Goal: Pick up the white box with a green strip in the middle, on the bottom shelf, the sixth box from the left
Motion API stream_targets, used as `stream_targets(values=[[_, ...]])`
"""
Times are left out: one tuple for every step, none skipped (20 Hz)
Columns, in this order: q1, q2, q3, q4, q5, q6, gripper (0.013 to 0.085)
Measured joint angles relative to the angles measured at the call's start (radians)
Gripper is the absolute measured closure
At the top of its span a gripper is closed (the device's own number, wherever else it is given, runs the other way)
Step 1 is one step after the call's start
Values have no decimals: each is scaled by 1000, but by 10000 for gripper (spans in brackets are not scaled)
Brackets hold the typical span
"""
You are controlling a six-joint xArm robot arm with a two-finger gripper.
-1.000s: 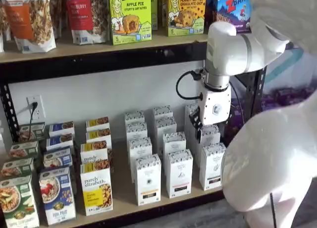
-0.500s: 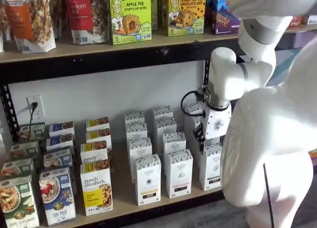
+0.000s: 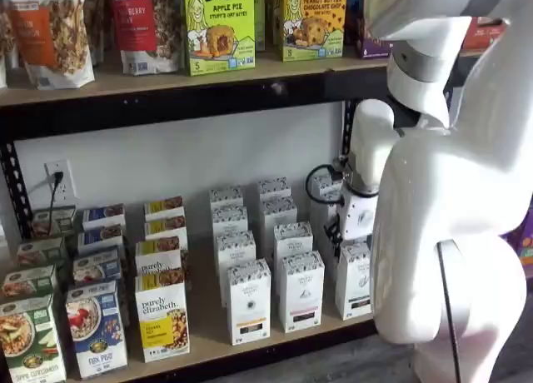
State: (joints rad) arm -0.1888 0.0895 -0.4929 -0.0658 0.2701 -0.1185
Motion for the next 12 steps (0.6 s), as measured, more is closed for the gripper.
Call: stream_targets(values=[[-3,27,-18,0,-13,-2,130],[-5,52,-34,0,-29,-5,130],[-6,72,-45,4,-48,-9,130],[-7,94,-56,5,-71,-11,130],[-9,112,-69,6,-85,-13,130],[-12,141,-93,-8,-94,-3,130],[-14,164,-113,-9,-97,-4,130],[-15,184,-129,-1,-103,-13,130],[-14,201,-142,27,-114,-40,130],[-12,222,-157,66,-129,-77,130],[-11,247,-179,111,-141,-120,130],[-15,271,-201,123,-145,-135,130]])
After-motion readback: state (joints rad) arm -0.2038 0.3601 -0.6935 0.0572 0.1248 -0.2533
